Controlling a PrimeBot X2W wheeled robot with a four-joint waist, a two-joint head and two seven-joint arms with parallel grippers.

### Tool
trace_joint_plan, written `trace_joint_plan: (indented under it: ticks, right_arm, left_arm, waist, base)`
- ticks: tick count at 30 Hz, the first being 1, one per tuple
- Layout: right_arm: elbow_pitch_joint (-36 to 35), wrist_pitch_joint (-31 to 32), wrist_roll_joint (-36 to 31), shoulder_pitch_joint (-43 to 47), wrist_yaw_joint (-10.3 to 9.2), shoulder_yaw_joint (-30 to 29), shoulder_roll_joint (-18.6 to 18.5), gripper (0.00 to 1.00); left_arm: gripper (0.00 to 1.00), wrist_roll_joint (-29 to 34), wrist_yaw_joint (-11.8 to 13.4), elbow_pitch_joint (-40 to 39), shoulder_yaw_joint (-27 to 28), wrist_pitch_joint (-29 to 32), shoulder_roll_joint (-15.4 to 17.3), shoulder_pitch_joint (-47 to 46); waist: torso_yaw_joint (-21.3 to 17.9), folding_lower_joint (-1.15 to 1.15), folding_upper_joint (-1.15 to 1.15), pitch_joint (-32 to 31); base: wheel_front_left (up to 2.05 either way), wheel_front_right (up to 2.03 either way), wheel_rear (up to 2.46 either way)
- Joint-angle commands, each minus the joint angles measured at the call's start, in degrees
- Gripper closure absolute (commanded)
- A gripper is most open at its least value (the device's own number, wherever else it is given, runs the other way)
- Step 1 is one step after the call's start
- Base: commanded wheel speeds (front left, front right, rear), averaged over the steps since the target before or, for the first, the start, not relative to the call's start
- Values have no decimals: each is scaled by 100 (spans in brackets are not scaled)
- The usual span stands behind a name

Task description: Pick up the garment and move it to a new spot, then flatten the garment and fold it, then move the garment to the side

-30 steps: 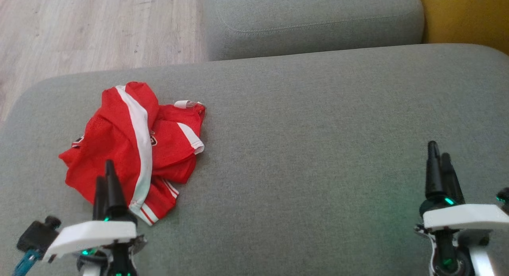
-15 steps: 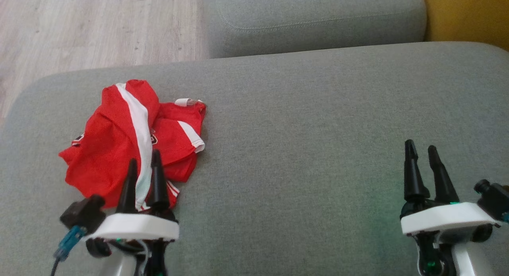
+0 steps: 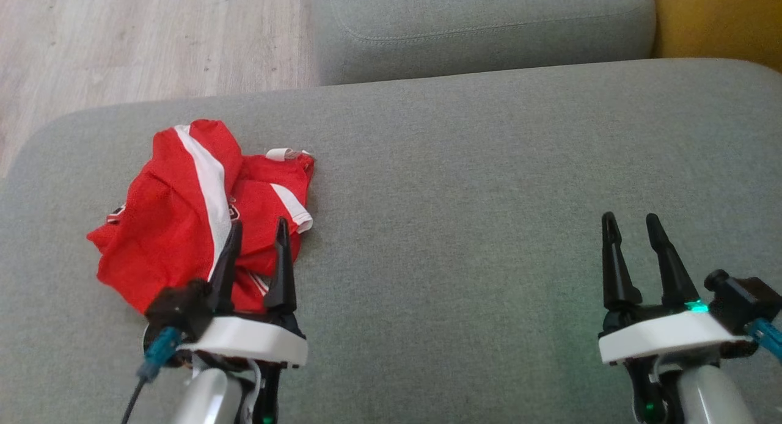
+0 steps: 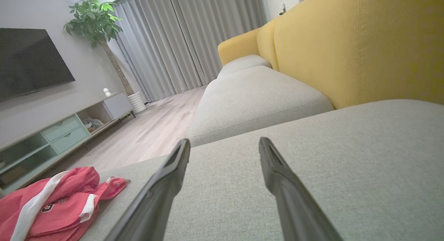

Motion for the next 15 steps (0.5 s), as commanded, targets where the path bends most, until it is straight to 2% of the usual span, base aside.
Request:
trace_joint_plan:
  ticks: [1,6,9,15]
  right_arm:
    - [-264,-83,-192,-241,-3,135,-44,0]
    - [-333,-168,-592,-236,-3,171,-47,0]
    - [-366,-219,-868,-234,-3,207,-48,0]
    - [-361,-320,-1596,-249,-3,311,-51,0]
  left_arm:
    - [0,167,43,-151,59,-75,95,-327]
    - [0,497,130,-51,-190,-160,178,-427]
    - [0,953,210,111,-470,-211,330,-547]
    - [0,1473,413,349,-887,-314,389,-753]
  waist:
    - [-5,0,0,3]
    - [-8,0,0,11]
    - [6,0,0,9]
    - [30,0,0,7]
  base:
    - [0,0,0]
    - [0,0,0]
    - [0,0,0]
    - [0,0,0]
